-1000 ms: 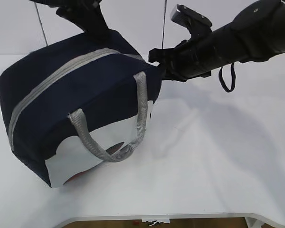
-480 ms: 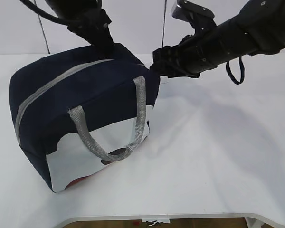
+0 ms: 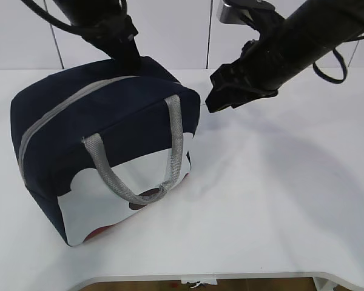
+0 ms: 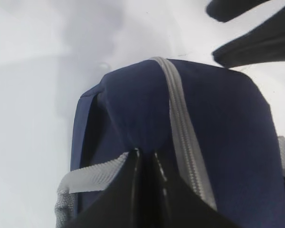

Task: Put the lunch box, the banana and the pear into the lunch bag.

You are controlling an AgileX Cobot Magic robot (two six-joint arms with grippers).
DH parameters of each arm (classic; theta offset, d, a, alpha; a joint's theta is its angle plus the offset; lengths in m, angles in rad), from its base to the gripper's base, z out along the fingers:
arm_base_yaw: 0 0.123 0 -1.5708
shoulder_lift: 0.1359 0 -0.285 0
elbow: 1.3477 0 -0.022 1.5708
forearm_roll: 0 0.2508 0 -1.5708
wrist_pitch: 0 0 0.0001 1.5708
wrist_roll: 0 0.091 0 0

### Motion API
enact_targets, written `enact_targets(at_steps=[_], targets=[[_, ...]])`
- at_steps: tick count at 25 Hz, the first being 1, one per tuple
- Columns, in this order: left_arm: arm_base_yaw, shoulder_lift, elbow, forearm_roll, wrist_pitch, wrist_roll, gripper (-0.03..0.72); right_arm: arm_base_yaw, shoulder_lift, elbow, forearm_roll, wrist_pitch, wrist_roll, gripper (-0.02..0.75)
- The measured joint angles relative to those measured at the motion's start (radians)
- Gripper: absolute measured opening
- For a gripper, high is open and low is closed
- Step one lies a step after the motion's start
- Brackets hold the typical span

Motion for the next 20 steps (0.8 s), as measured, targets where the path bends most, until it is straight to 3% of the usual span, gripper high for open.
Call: enact_targets(at_steps=[4,9,10,11,13,20], targets=[[0.0,0.0,0.0,0.002,0.002,0.0,0.033,0.0,0.0,-0.1,-0.162,0.201,0.144,0.4],[0.0,0.0,0.0,0.057,0.004,-0.051,0.092,0.0,0.0,-0.22,-0.22,0.409,0.208,0.389],[0.0,0.0,0.0,0.069,0.004,-0.063,0.108,0.0,0.0,-0.241,-0.222,0.431,0.216,0.389],[0.0,0.0,0.0,0.113,0.004,-0.101,0.19,0.0,0.0,-0.248,-0.222,0.438,0.219,0.389],[0.0,-0.004,0.0,0.142,0.005,-0.108,0.282,0.0,-0.001,-0.266,-0.225,0.449,0.237,0.387],[0.0,-0.093,0.0,0.154,0.015,-0.18,0.345,0.0,-0.014,-0.269,-0.238,0.456,0.29,0.387]])
